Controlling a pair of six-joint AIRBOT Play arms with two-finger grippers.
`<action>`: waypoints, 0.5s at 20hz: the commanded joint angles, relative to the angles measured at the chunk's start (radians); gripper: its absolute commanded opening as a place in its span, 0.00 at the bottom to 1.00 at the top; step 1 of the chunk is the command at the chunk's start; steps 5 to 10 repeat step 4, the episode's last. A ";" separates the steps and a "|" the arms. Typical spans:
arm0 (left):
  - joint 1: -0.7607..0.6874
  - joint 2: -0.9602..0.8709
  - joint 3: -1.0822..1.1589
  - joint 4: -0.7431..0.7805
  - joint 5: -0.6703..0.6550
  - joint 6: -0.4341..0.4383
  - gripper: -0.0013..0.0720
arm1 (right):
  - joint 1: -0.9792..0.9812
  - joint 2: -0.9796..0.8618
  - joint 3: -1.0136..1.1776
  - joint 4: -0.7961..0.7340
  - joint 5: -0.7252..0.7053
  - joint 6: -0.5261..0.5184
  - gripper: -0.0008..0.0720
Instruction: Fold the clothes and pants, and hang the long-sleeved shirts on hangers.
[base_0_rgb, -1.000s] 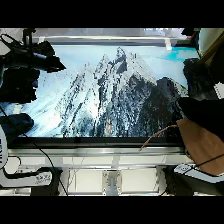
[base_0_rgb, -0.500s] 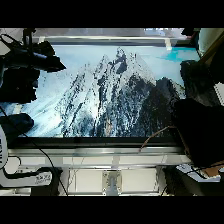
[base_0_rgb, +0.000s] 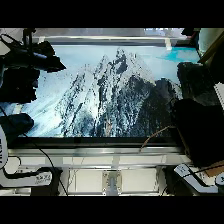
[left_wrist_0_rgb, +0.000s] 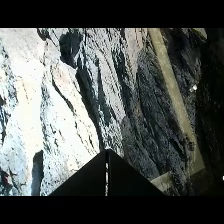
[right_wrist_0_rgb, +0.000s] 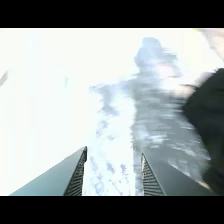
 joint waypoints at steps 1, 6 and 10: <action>0.000 0.000 0.000 0.000 0.000 0.000 0.05 | 0.206 0.009 0.009 -0.016 -0.026 -0.034 0.54; 0.000 0.000 0.000 0.000 0.000 0.000 0.05 | 0.314 0.009 0.009 -0.113 -0.021 -0.034 0.54; 0.000 0.000 0.000 0.000 0.000 0.000 0.05 | 0.314 0.009 0.009 -0.113 -0.021 -0.034 0.54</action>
